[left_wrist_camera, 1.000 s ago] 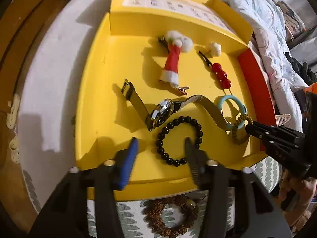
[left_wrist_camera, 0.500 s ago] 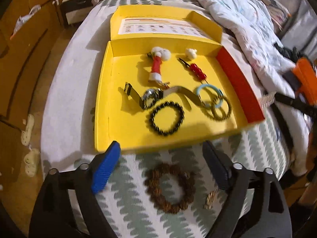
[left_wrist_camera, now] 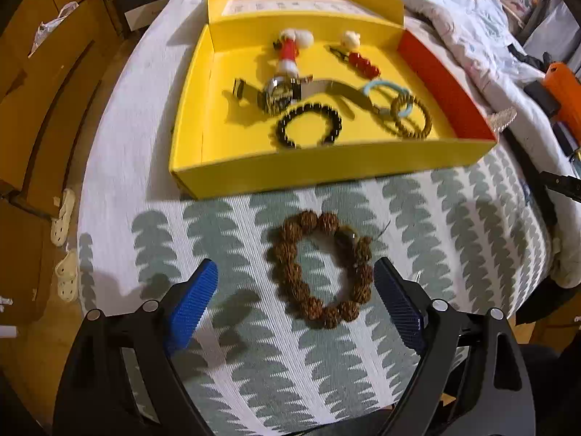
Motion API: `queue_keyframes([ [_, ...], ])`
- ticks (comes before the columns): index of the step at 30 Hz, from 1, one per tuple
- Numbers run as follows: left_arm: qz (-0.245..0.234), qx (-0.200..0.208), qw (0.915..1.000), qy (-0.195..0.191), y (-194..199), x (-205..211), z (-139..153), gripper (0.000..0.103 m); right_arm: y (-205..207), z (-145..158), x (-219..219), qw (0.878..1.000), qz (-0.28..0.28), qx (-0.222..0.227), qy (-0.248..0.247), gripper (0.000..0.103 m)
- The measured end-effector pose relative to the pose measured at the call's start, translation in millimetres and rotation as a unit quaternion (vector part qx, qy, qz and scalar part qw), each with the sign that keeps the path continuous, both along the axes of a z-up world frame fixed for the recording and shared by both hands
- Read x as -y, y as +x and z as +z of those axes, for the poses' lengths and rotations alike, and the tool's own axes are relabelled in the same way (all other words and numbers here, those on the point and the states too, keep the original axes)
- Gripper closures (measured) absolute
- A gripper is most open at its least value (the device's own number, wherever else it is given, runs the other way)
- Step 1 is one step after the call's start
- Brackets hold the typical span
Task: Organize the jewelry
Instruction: 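Withdraw both tools from the box toward the remaining items, then grasp the brown bead bracelet with the left tool while the right tool grasps the blue figure clip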
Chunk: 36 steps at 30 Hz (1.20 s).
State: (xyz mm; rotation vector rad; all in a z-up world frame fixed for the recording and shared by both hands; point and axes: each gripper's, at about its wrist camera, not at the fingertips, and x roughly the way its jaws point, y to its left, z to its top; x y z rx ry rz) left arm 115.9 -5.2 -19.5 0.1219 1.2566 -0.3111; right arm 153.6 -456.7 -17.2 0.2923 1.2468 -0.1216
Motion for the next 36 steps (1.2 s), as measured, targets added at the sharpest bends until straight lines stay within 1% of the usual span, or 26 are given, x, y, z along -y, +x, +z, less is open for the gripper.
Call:
queue_keyframes([
  [4,0.001,-0.013,0.9999,0.008,-2,3,-7,0.017,-2,-19,13,0.999,-0.014,-0.027,0.009,0.044],
  [6,0.001,-0.018,0.9998,0.009,-2,4,-10,0.017,-2,-29,15,0.999,-0.018,-0.044,0.002,0.044],
  [8,-0.001,-0.022,0.9997,0.011,-3,6,-13,0.017,-2,-35,20,0.998,-0.028,-0.051,0.001,0.044],
  [13,-0.005,-0.033,0.9993,0.02,-3,11,-20,0.017,1,-41,26,0.998,-0.035,-0.053,0.007,0.044],
  [18,-0.004,-0.041,0.9987,0.03,0,13,-28,0.017,8,-46,24,0.998,-0.03,-0.061,-0.002,0.045],
  [23,-0.003,-0.058,0.9978,0.031,6,14,-38,0.017,14,-55,22,0.997,-0.03,-0.073,-0.012,0.046],
  [27,-0.002,-0.073,0.9971,0.022,11,16,-44,0.017,18,-59,21,0.997,-0.03,-0.075,-0.016,0.046],
  [31,0.001,-0.081,0.9964,0.023,14,15,-53,0.017,19,-62,23,0.997,-0.031,-0.072,-0.015,0.046],
  [32,0.001,-0.084,0.9962,0.021,15,15,-55,0.019,19,-61,23,0.997,-0.032,-0.07,-0.014,0.047],
  [33,0.001,-0.088,0.9959,0.02,16,16,-57,0.024,19,-61,23,0.997,-0.031,-0.066,-0.012,0.049],
  [35,-0.002,-0.095,0.9953,0.018,17,17,-60,0.031,19,-62,26,0.997,-0.032,-0.065,-0.011,0.05],
  [36,-0.004,-0.099,0.995,0.013,17,18,-61,0.035,19,-62,27,0.997,-0.032,-0.065,-0.011,0.052],
])
